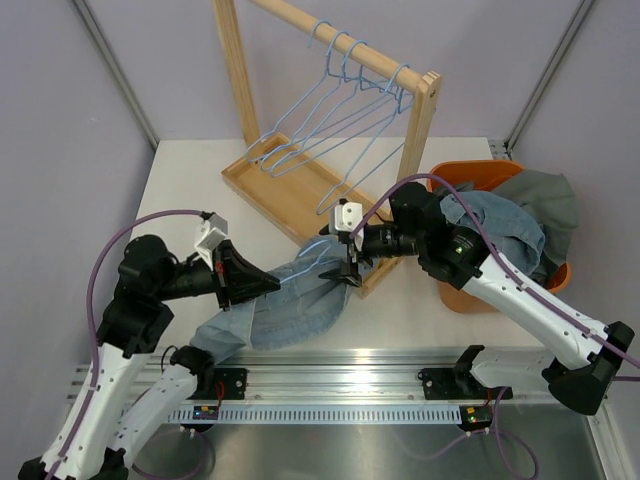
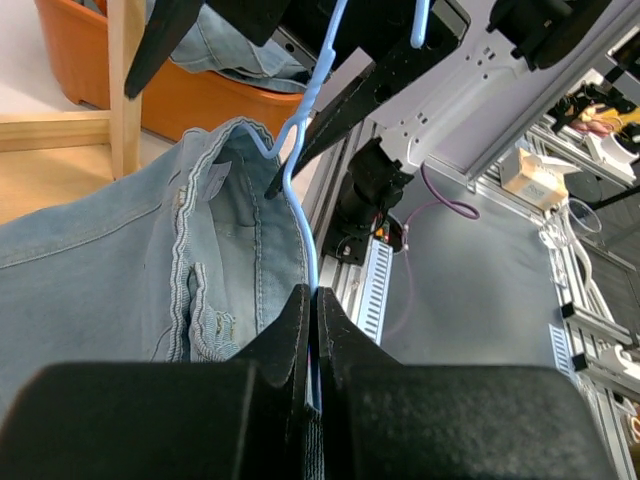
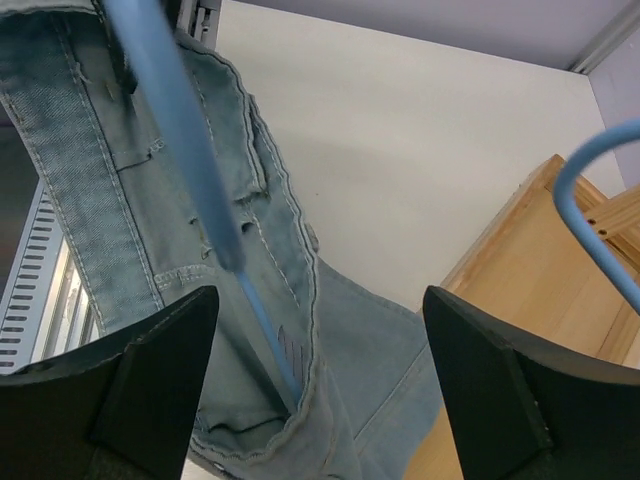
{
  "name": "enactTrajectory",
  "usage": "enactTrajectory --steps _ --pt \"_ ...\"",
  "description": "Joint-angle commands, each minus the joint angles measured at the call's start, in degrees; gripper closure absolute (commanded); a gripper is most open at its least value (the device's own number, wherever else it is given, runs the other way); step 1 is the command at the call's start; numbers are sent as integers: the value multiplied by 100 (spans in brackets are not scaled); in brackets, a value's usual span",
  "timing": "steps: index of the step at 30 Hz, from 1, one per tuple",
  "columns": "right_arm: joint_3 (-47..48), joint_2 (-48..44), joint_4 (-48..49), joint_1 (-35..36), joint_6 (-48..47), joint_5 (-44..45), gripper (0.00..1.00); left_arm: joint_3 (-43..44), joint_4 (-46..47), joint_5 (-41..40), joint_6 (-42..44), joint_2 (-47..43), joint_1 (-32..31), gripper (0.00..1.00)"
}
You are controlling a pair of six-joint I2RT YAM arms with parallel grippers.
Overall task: Remove the skirt from the hanger
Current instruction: Pick up the hanger from the clothesline.
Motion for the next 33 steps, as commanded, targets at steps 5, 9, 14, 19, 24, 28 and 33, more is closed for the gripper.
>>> enactTrajectory --steps 5,9,14,19,24,28,33 --pt "13 -60 -9 224 -296 -351 36 268 705 -197 75 166 -363 100" --pt "39 -104 -439 224 -560 -632 78 303 802 -232 74 245 -443 100" --pt "65 -261 -633 215 -604 -703 100 461 749 -302 206 394 -478 100" --pt "232 -455 -949 224 -595 -721 100 786 178 -680 767 544 -644 86" --pt "513 -552 -1712 224 -771 -650 100 1050 -33 -962 1207 614 -890 44" --pt "619 -649 -2100 215 -903 -519 100 1304 -375 -1172 1700 816 -1189 35" --pt "987 -570 -2663 215 -894 -247 100 1630 -727 -1655 2314 1185 -1960 34"
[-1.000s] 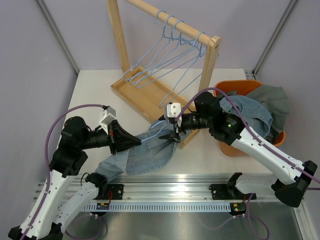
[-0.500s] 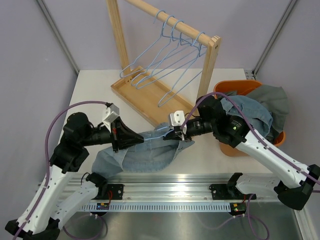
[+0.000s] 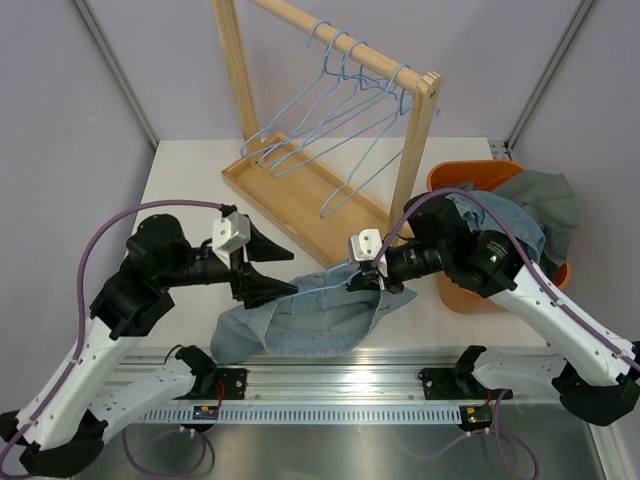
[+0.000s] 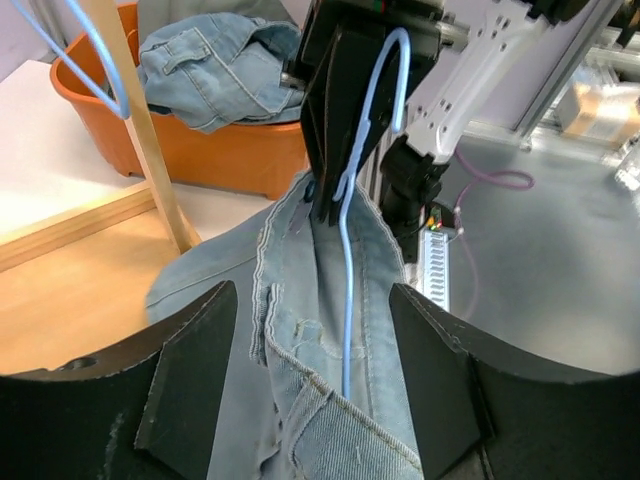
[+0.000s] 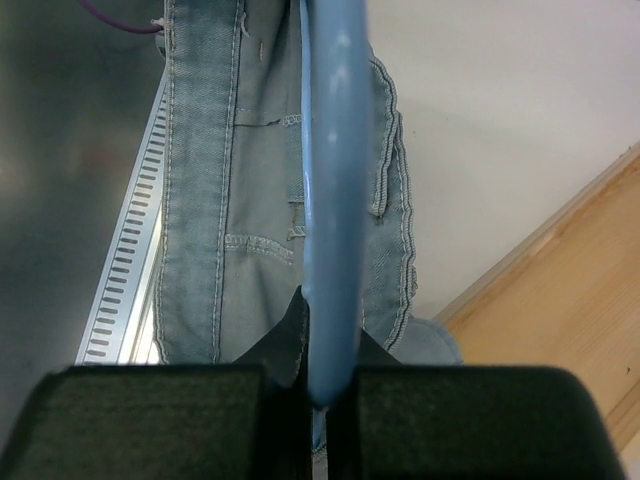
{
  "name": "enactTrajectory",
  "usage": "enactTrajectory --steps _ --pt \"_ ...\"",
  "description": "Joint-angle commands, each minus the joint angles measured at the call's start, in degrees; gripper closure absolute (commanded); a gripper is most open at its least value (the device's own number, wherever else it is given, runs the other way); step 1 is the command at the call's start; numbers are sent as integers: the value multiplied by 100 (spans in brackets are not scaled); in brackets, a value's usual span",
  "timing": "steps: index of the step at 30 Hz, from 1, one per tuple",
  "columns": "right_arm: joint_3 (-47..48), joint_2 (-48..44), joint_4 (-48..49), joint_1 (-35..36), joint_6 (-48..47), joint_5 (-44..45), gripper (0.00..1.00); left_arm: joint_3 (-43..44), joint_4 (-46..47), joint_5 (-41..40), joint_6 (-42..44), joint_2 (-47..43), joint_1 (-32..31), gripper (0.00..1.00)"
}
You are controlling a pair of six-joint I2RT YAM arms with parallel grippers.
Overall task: Remove the skirt from the hanger
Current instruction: Pick up the hanger from the clothesline.
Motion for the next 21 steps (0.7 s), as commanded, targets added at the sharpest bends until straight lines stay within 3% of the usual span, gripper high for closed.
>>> enactTrajectory --steps 1,8,14,16,21 --pt "542 -58 -320 14 -90 230 100 377 -251 -745 720 333 -592 34" --pt "753 -58 -523 -65 -55 380 100 615 -743 -2381 1528 931 -2200 39" --pt "727 -58 -514 -83 -72 362 100 782 -823 -3314 1749 1247 -2518 48" --pt "675 -40 -479 -74 -20 371 100 844 -805 -3507 1819 1353 -2606 55" --pt "560 -5 -356 -74 86 371 100 870 -814 -3526 1960 1642 -2729 68"
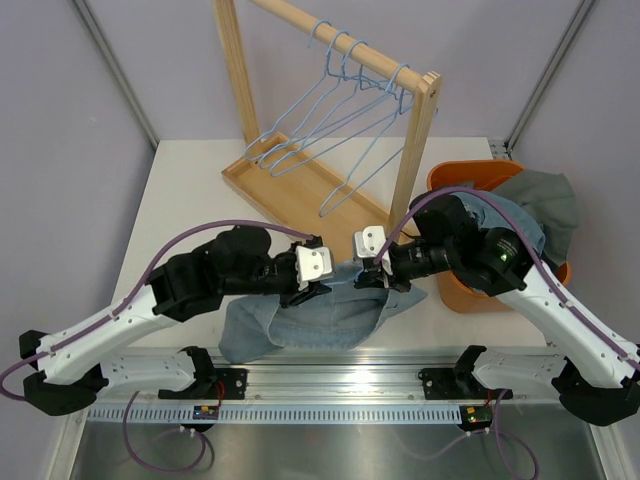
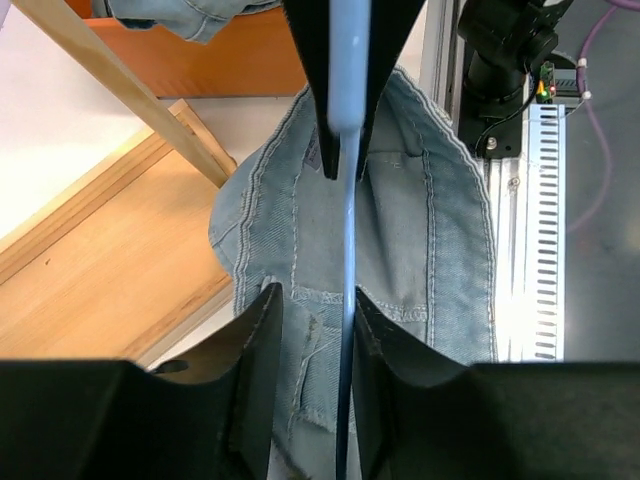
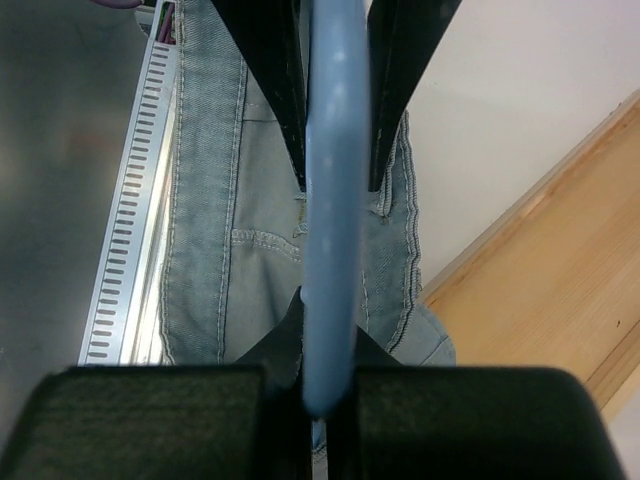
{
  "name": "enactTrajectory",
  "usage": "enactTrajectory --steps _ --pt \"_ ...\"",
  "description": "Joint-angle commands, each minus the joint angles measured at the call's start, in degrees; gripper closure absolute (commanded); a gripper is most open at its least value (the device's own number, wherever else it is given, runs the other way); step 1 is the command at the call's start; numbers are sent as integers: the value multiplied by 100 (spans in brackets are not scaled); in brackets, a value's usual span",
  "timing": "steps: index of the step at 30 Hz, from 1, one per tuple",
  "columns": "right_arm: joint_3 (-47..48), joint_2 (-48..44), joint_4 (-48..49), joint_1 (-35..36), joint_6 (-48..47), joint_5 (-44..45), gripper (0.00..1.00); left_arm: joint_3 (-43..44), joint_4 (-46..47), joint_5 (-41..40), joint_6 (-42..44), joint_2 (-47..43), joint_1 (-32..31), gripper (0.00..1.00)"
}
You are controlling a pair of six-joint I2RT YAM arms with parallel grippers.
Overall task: Remove the skirt from the hanger
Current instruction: Pick up the hanger from the clothesline.
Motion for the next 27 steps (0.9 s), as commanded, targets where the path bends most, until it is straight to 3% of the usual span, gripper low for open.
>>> enactTrajectory --steps 1,2,6,7,10,11,17,24,27 --pt "123 -14 350 -41 112 -20 100 228 159 -296 211 174 -83 70" --pt "106 -14 367 -41 156 -20 100 219 176 -260 194 201 -117 72" --pt "62 -5 429 -146 279 -90 100 87 299 -137 -8 201 -153 100" --pt "53 -5 447 -173 314 -90 100 44 378 -146 -87 131 -153 100" --pt "-26 -31 517 -322 463 -152 84 -53 536 -225 -570 -27 -136 100" --pt "-105 -40 569 -418 621 -152 68 -140 572 -216 -684 -71 -135 100" --pt "-211 -233 789 -936 1157 -169 34 -484 783 -365 -1334 -326 57 100" --pt "-114 -506 763 -1175 1922 103 5 -695 1380 -304 -2213 -432 374 100" --pt "-237 -585 789 -1184 2721 208 3 -695 1652 -356 -2548 -362 392 100"
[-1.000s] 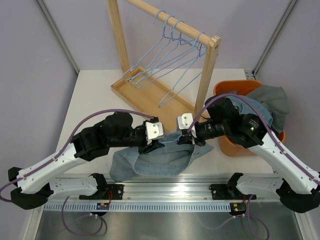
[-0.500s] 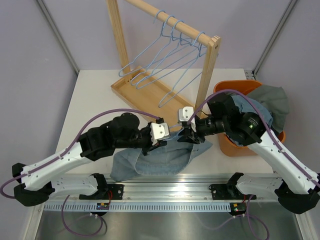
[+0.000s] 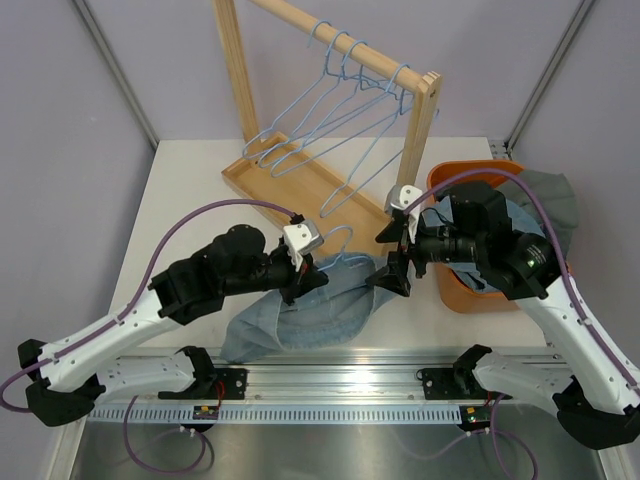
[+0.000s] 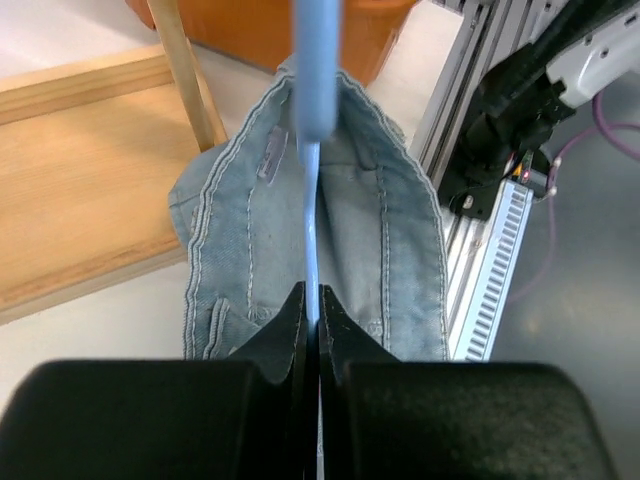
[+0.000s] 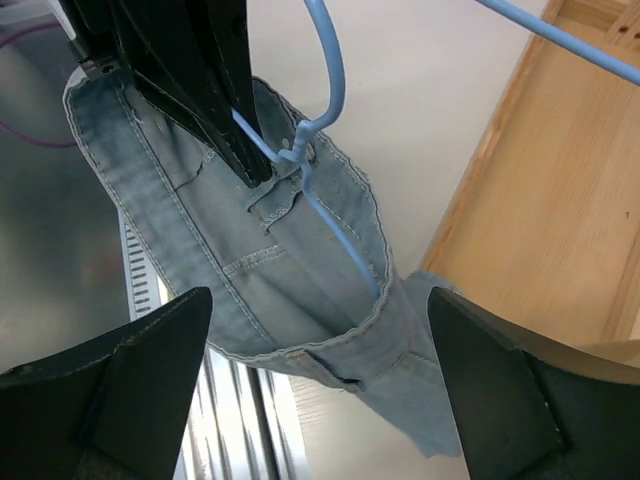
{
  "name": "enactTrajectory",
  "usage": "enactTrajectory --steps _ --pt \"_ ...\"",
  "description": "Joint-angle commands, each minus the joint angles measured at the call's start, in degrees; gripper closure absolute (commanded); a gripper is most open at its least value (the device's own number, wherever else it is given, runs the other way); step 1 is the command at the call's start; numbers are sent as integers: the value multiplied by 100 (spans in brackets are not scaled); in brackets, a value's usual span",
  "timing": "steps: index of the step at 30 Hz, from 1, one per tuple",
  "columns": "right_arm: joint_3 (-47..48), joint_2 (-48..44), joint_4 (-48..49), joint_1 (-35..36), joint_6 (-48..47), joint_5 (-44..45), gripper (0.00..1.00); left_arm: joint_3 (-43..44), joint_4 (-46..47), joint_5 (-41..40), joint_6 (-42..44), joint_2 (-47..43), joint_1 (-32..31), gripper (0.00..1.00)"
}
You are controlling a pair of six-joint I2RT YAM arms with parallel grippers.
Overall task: Remove the skirt from the hanger
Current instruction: Pick up the hanger from the clothesline, then remove the skirt from the hanger.
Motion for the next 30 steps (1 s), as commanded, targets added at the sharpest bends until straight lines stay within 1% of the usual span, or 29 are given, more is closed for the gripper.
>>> enactTrajectory --steps 1,2,3,4,5,6,8,9,14,15,17,18,20,24,25,28,29,30 --pt "-84 -150 284 -45 1135 215 3 68 1054 -140 -629 -62 31 100" --pt "-232 -194 355 -45 1589 346 1 76 1089 -175 -725 -53 23 100" --pt "-312 -273 451 -45 1838 791 1 77 1133 -271 -787 -45 31 100" --pt "-391 -282 600 -45 2066 1048 1 59 1221 -316 -840 -71 31 100" --pt "-392 -274 610 -45 2538 1303 0 50 1274 -342 -936 -97 31 100" --pt "-375 -195 549 -45 2735 1827 1 41 1379 -412 -998 -106 31 100" --pt "-234 24 400 -36 3060 2130 1 24 1476 -422 -1087 -132 23 100" --pt "-199 86 286 -28 3157 2401 1 24 1520 -430 -1104 -132 31 100" --pt "-225 280 267 156 3299 2632 0 50 1564 -466 -1157 -106 31 100" --pt "-234 306 241 279 3282 2728 2 59 1564 -500 -1166 -106 31 100" --pt "-243 333 206 306 3194 2755 7 94 1521 -553 -1157 -106 31 100" --pt "-234 324 189 333 3141 2781 12 138 1468 -588 -1148 -97 31 100" --pt "-146 315 127 359 2975 2834 18 173 1415 -632 -1122 -80 31 100" --pt "100 342 -189 412 2658 2887 26 243 1310 -694 -1060 -1 31 100" --pt "135 342 -224 412 2562 2896 31 270 1309 -703 -1052 0 31 100" --pt "118 412 -330 421 2473 2922 39 305 1336 -685 -1025 35 31 100" --pt "109 499 -365 421 2473 2931 46 331 1344 -685 -1034 35 31 100" --pt "109 535 -426 421 2464 2940 49 340 1353 -659 -1043 35 31 100"
